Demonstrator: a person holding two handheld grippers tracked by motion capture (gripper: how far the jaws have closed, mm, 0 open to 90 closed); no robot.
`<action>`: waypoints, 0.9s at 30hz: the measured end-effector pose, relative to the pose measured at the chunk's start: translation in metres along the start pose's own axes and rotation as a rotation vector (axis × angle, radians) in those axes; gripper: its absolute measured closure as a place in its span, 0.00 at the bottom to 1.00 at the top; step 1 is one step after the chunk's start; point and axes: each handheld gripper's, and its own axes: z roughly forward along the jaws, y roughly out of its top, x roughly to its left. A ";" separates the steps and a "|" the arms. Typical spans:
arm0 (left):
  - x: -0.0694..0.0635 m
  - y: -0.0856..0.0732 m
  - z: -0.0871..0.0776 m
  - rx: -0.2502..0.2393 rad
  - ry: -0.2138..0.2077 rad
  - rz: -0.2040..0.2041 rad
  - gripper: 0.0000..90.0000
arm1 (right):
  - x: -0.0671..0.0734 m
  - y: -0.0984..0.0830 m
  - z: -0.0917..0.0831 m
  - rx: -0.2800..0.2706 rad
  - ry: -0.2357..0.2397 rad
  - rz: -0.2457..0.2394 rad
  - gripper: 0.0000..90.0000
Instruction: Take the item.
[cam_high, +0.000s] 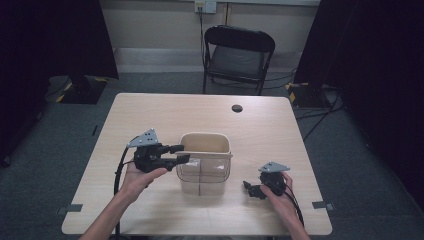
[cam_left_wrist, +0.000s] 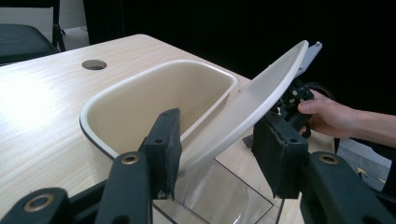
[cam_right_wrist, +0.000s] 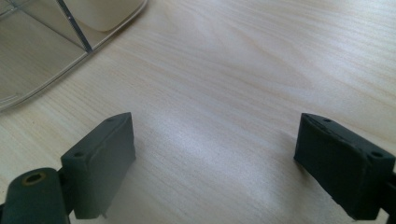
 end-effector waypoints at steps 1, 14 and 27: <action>0.000 0.000 0.000 0.000 0.001 0.001 0.58 | 0.000 0.000 0.000 0.000 0.000 0.000 0.13; -0.001 0.000 0.001 0.000 0.006 -0.003 0.58 | 0.000 0.000 0.000 0.000 0.000 0.000 0.13; -0.003 0.000 0.001 0.005 0.008 0.000 0.56 | 0.000 0.000 0.000 0.000 0.000 0.000 0.13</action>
